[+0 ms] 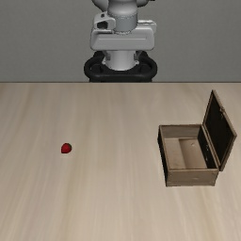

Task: Pick up the strawberry and place it in the box

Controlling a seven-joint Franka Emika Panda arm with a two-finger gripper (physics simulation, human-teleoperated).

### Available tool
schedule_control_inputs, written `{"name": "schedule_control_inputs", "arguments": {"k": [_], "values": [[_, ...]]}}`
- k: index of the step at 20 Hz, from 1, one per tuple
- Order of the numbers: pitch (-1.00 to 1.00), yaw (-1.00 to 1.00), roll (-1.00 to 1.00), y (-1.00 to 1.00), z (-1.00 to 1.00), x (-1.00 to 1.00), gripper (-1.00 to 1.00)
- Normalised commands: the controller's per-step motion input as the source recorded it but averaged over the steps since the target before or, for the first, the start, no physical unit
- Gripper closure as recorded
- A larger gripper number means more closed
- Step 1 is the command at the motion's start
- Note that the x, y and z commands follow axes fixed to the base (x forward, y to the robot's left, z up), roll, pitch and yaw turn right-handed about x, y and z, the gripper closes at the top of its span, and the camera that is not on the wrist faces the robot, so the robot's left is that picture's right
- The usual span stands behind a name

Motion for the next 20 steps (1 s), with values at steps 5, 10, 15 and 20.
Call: {"name": "schedule_control_inputs", "arguments": {"k": [5,10,15,20], "values": [[0.00,0.00,0.00,-1.00,0.00,0.00,-1.00],[0.00,0.00,0.00,-1.00,0.00,0.00,-1.00],[0.00,0.00,0.00,-1.00,0.00,0.00,-1.00],[0.00,0.00,0.00,0.00,0.00,1.00,-1.00]]}}
